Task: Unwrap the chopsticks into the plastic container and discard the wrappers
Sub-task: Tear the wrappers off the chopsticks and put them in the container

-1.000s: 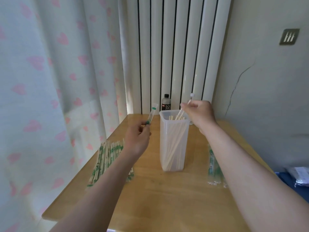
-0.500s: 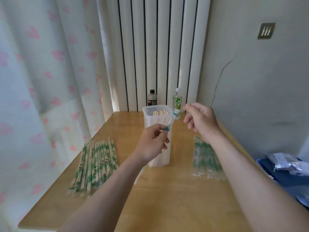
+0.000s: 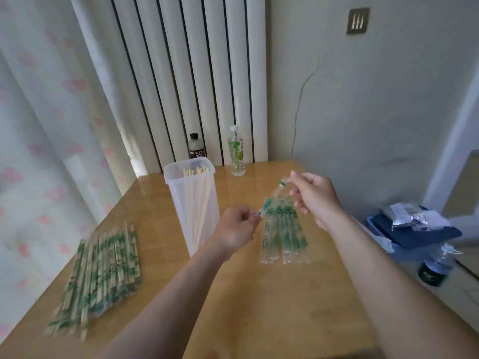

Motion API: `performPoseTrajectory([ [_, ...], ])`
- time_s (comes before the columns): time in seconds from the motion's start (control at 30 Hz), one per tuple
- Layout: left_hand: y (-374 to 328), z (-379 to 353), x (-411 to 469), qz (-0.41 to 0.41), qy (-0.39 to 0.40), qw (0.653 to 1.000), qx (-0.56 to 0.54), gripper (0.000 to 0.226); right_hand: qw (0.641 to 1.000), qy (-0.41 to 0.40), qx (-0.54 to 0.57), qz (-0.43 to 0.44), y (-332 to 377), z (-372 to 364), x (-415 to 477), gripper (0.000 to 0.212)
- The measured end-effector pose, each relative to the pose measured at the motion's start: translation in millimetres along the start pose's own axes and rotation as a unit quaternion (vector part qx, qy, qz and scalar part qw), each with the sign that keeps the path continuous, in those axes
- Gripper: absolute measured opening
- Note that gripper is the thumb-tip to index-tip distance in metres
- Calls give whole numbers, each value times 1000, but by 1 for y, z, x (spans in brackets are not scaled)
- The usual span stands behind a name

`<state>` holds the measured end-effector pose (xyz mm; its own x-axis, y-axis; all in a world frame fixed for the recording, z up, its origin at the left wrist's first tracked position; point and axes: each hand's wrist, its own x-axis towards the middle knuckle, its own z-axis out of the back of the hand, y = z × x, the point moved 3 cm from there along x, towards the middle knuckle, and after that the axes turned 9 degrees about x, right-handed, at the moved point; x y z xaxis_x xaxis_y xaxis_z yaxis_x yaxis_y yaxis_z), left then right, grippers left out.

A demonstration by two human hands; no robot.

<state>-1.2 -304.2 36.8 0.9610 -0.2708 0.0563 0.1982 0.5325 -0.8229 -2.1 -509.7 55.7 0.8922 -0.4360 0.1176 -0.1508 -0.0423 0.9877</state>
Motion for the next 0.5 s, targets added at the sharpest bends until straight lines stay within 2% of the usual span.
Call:
performPoseTrajectory([
  [0.07, 2, -10, 13, 30, -13, 999, 1, 23, 992, -39, -117, 4, -26, 20, 7, 25],
  [0.13, 0, -18, 27, 50, -13, 999, 2, 18, 964, -57, -260, -9, -54, 42, 6, 21],
  [0.23, -3, -32, 48, 67, 0, 998, 20, 11, 921, -69, -382, -26, -91, 62, -4, 17],
  [0.4, -1, -60, 81, 74, 1, 995, 67, 8, 882, -35, -469, 9, -103, 56, -5, 16],
  [0.5, 1, -75, 98, 80, 2, 992, 95, 17, 883, -40, -468, 7, -103, 57, -3, 13],
])
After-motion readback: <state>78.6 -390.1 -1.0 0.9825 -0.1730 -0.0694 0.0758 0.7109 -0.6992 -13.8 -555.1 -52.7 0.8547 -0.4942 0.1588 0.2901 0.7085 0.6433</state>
